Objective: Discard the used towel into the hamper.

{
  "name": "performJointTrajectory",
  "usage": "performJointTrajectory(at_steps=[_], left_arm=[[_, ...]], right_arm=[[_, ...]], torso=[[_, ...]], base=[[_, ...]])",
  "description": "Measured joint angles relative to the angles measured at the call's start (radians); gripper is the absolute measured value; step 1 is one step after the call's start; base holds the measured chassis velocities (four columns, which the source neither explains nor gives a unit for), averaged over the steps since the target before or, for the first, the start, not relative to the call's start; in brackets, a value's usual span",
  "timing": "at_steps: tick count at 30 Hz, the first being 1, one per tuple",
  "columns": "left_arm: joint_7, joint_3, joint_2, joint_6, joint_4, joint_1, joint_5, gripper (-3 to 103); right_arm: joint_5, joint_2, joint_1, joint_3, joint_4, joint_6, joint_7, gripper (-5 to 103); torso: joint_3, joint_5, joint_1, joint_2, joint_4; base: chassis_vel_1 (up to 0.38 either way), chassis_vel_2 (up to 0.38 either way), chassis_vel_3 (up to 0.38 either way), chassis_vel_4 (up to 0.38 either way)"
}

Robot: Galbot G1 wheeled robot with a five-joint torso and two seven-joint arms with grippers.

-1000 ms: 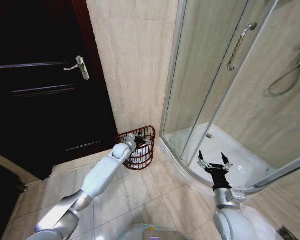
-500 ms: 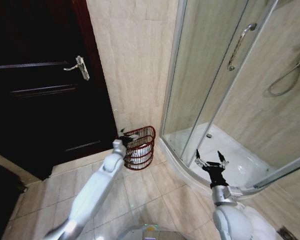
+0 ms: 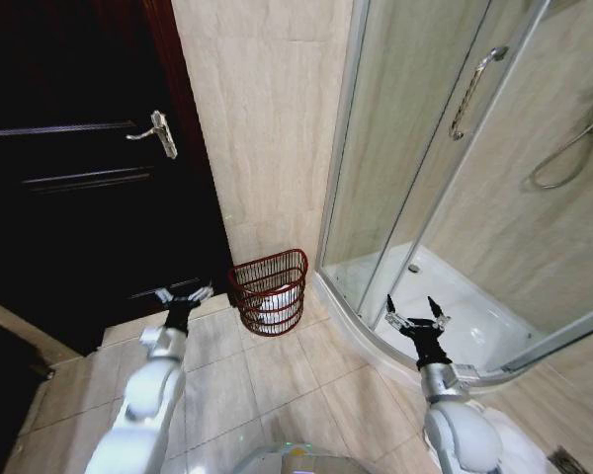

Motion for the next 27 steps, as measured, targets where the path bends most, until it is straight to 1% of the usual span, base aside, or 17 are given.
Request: performJointTrajectory(at_steps=[1, 3, 10, 13, 19, 21, 27], left_arm=[[0.002, -0.007, -0.015, -0.02, 0.0, 0.012, 0.009, 100], [0.009, -0.022, -0.017, -0.042, 0.006, 0.019, 0.016, 100], [0.028, -0.029, 0.008, -0.055, 0.018, 0.008, 0.012, 100], [0.037, -0.016, 0.008, -0.07, 0.031, 0.001, 0.013, 100], [0.038, 0.007, -0.004, -0.073, 0.05, -0.016, 0.022, 100], [0.038, 0.014, -0.002, -0.074, 0.054, -0.022, 0.026, 100], [0.038, 0.016, 0.009, -0.083, 0.059, -0.023, 0.023, 100]], right_arm=[[-0.007, 0.006, -0.004, -0.004, 0.009, 0.001, -0.001, 100], [-0.012, 0.014, -0.009, -0.011, 0.02, -0.001, -0.002, 100], [-0.018, 0.024, -0.029, -0.015, 0.026, 0.005, -0.001, 100], [-0.018, 0.024, -0.039, -0.01, 0.025, 0.015, -0.001, 100], [-0.007, 0.019, -0.072, 0.006, 0.035, 0.02, 0.008, 100], [-0.007, 0.019, -0.091, 0.009, 0.037, 0.033, 0.011, 100], [-0.018, 0.028, -0.102, 0.005, 0.04, 0.039, 0.013, 100]], torso=[[0.0, -0.0002, 0.0, 0.0, -0.0001], [0.0, 0.0, 0.0, 0.0, -0.0003], [0.0, -0.0001, 0.0, 0.0, -0.0003], [0.0, -0.0001, 0.0, 0.0, -0.0003], [0.0, -0.0002, 0.0, 0.0, -0.0002], [0.0, -0.0001, 0.0, 0.0, -0.0003], [0.0, 0.0, 0.0, 0.0, -0.0003]], base=[[0.0, 0.0, 0.0, 0.0], [0.0, 0.0, 0.0, 0.0], [0.0, 0.0, 0.0, 0.0], [0.016, -0.004, -0.018, 0.016], [0.067, -0.054, -0.066, 0.063], [0.076, -0.076, -0.085, 0.079], [0.083, -0.085, -0.085, 0.087]])
